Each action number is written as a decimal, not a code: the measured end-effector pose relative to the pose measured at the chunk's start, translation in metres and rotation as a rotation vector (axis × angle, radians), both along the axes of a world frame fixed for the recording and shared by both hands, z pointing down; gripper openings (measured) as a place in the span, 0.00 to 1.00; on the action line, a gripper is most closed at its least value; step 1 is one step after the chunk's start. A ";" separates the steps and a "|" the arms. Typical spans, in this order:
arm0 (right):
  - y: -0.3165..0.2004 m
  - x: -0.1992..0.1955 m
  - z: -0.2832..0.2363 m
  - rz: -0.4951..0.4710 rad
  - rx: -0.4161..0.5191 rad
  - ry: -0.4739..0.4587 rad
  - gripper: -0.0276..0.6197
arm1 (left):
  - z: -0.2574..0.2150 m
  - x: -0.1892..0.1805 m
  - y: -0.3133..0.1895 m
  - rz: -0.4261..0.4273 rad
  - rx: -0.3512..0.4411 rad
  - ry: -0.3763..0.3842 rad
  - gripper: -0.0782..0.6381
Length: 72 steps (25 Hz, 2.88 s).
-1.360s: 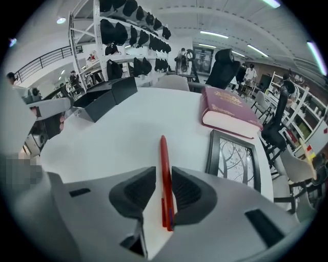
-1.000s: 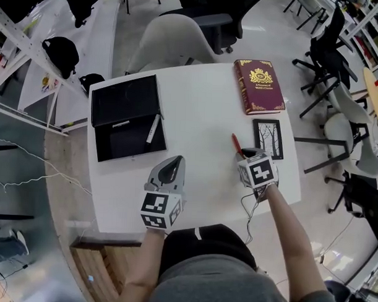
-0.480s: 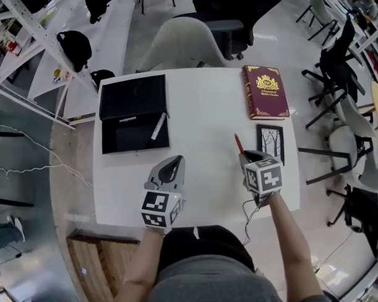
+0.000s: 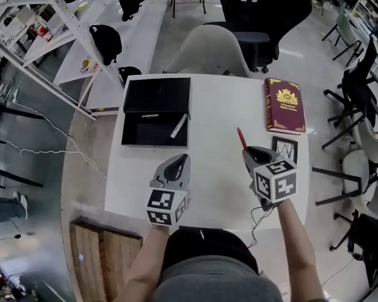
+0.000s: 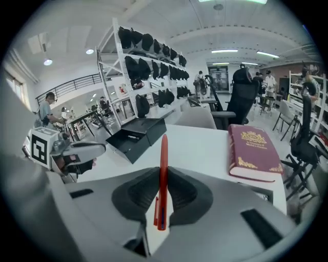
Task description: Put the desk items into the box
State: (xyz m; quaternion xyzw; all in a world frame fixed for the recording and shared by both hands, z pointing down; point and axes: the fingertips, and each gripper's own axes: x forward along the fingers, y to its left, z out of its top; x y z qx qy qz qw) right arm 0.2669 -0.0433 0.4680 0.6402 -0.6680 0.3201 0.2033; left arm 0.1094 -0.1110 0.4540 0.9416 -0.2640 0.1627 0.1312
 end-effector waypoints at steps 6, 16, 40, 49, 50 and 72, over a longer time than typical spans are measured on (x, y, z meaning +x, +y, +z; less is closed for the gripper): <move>-0.028 -0.025 -0.024 -0.108 0.068 -0.013 0.12 | -0.008 -0.018 -0.009 -0.084 0.027 -0.003 0.12; -0.067 -0.067 -0.048 -0.217 0.138 -0.048 0.12 | -0.018 -0.050 -0.031 -0.173 0.051 0.007 0.12; -0.170 -0.176 -0.019 -0.399 0.006 -0.017 0.12 | -0.012 -0.145 -0.089 -0.265 0.018 0.034 0.12; -0.195 -0.191 0.014 -0.448 -0.097 0.052 0.12 | -0.001 -0.165 -0.104 -0.288 -0.013 0.050 0.12; -0.197 -0.191 0.019 -0.450 -0.111 0.060 0.12 | 0.000 -0.167 -0.106 -0.290 -0.016 0.051 0.12; -0.216 -0.201 0.086 -0.534 -0.349 0.255 0.13 | 0.017 -0.203 -0.131 -0.363 -0.060 0.061 0.12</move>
